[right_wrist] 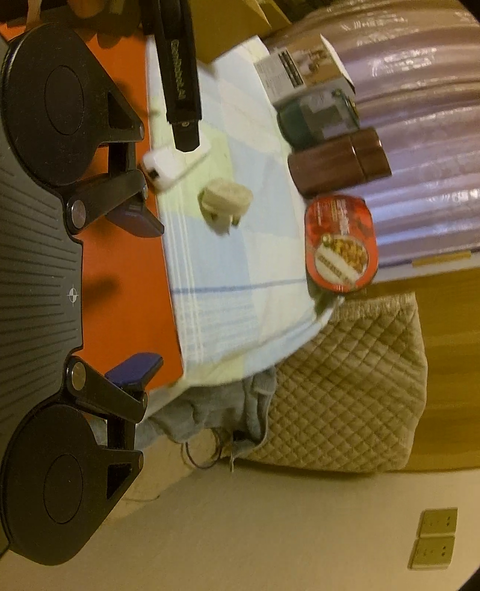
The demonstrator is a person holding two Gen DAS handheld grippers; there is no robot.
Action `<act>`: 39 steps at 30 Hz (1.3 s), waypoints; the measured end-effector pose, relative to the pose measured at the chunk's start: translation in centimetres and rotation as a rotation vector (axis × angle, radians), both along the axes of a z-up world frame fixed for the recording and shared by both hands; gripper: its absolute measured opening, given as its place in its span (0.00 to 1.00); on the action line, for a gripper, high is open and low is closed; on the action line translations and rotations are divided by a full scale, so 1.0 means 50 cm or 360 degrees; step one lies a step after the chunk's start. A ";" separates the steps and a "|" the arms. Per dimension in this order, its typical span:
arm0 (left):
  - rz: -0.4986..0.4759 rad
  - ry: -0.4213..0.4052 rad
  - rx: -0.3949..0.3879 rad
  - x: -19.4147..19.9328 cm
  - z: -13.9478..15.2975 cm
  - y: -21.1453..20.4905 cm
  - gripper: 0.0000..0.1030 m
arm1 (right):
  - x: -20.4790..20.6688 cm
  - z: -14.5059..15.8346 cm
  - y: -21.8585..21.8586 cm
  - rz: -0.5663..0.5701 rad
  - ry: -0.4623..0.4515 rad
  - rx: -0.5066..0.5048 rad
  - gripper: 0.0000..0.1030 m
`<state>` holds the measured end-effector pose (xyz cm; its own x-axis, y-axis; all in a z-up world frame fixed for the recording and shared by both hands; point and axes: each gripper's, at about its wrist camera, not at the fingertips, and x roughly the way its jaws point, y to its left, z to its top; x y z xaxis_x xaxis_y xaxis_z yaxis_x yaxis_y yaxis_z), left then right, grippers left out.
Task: Organize rigid objects
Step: 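Reach the left gripper to the white remote and grasp it, then grasp the white plug adapter with the right gripper while the left holds the remote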
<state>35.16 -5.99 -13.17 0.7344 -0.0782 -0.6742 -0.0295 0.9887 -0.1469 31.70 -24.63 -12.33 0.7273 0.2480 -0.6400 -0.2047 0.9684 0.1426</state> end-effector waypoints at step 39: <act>-0.0098 -0.0016 0.0261 0.022 -0.041 0.096 0.34 | 0.089 -0.045 0.097 0.0233 -0.0096 0.0035 0.66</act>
<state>36.24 -1.17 -15.22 0.7382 -0.0125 -0.6744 0.0323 0.9993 0.0168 36.13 -19.78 -14.58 0.7191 0.3680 -0.5894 -0.3525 0.9242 0.1470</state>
